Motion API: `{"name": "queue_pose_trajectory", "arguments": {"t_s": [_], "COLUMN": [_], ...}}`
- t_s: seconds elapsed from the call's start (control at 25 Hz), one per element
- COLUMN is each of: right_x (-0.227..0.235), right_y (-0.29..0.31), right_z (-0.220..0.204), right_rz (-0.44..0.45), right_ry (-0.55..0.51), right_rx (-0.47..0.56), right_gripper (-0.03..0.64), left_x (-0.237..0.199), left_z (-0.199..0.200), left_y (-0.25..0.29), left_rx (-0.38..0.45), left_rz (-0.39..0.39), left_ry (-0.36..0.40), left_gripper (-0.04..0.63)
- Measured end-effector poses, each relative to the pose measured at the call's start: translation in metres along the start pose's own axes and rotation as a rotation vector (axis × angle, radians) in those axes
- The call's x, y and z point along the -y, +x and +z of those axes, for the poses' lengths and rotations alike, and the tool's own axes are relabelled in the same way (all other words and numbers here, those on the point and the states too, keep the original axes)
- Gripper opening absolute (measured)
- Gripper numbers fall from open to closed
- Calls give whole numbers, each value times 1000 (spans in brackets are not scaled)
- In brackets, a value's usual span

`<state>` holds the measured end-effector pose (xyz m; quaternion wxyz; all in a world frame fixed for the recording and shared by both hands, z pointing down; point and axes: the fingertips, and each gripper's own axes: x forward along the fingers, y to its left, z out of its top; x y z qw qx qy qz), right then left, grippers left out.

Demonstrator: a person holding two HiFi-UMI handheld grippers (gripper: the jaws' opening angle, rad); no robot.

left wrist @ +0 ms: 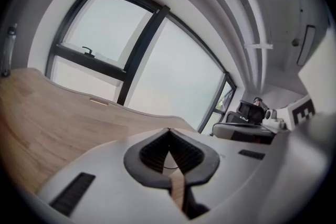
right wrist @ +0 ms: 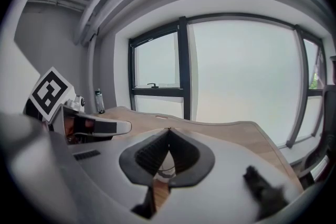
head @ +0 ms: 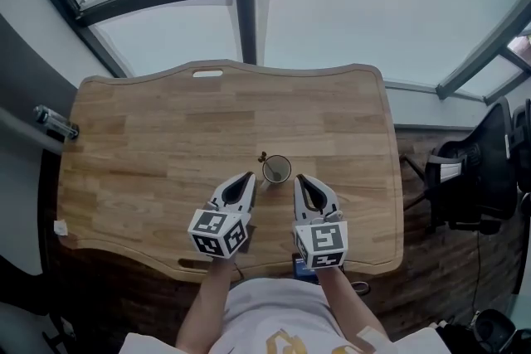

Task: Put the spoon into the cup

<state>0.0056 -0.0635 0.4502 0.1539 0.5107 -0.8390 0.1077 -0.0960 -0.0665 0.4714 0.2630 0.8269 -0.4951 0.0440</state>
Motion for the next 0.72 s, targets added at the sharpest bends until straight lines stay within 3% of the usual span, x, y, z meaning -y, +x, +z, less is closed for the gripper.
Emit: {"name": "queue_pose_trajectory", "arguments": {"t_s": [0.28, 0.52, 0.72], "right_x": [8, 2, -1], "right_y": [-2, -5, -8], "right_z": [-1, -5, -6], "right_rz": [-33, -15, -6], "right_ry": [22, 21, 29], "right_rx": [-13, -20, -23], "right_gripper": [31, 31, 31], "left_x": [6, 2, -4], "left_z": [-1, 4, -2], "left_y": [1, -3, -5], "left_rx": [-24, 6, -19], "left_rz": [51, 41, 84], "left_ry": [159, 122, 156], "left_gripper": [12, 12, 12]}}
